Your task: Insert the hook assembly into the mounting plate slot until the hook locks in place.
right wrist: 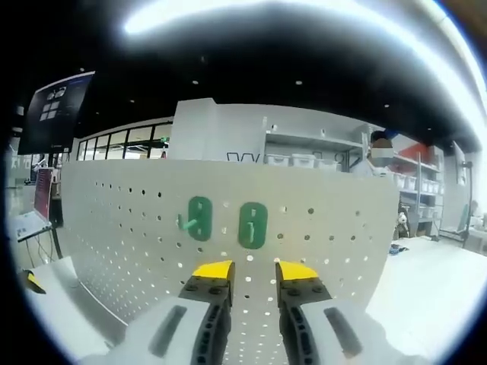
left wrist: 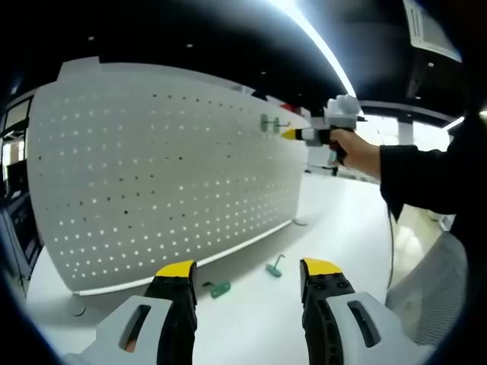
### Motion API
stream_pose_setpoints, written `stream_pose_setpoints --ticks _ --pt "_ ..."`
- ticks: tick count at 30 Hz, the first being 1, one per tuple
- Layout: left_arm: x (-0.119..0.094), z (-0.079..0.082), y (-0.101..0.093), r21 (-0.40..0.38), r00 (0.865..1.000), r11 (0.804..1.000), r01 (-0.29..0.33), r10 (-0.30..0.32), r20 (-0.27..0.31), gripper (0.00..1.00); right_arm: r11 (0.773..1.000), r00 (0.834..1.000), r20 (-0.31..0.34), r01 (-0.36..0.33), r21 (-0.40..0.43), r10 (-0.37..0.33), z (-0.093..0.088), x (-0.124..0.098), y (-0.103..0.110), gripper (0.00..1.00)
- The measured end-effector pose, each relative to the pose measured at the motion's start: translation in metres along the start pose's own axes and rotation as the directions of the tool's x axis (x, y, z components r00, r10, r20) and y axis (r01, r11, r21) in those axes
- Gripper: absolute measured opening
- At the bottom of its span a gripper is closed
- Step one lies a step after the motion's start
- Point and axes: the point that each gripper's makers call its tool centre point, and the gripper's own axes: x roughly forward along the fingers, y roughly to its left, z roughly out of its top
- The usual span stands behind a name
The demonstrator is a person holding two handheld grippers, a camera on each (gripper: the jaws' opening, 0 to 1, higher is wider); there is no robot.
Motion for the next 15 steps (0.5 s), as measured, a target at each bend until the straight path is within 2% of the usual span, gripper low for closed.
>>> stream_pose_setpoints --ticks 15 --pt "0.000 0.000 0.000 0.002 1.000 1.000 -0.001 0.001 0.000 0.55 1.000 0.998 -0.050 -0.028 0.008 0.029 -0.025 -0.016 0.016 0.25"
